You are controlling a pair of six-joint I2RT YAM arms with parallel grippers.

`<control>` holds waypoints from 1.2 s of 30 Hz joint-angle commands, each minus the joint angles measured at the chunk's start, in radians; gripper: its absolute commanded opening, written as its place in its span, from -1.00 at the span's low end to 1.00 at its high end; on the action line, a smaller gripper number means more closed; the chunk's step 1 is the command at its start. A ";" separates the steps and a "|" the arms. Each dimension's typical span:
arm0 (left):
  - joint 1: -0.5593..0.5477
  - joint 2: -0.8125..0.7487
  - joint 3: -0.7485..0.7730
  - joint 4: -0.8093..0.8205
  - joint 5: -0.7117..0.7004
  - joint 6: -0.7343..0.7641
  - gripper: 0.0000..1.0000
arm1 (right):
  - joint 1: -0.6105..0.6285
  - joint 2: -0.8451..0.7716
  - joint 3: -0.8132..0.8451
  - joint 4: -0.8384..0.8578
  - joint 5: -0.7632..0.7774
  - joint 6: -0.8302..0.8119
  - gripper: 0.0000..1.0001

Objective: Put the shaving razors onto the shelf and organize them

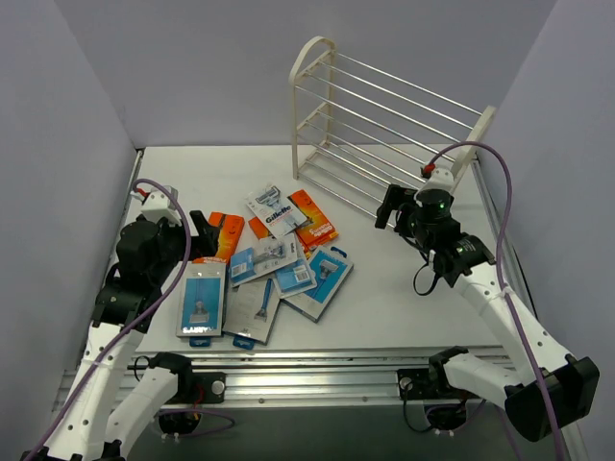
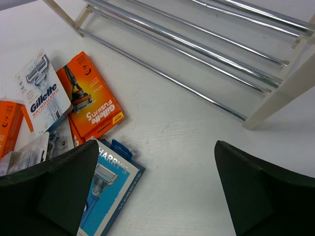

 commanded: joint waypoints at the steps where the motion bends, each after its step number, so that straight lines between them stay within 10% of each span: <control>1: 0.008 -0.015 0.004 0.040 0.008 -0.001 0.88 | 0.008 -0.002 -0.028 0.046 0.044 0.005 1.00; 36: 0.046 -0.030 -0.019 0.049 0.023 -0.021 0.93 | 0.221 0.292 -0.083 0.375 -0.304 0.137 0.91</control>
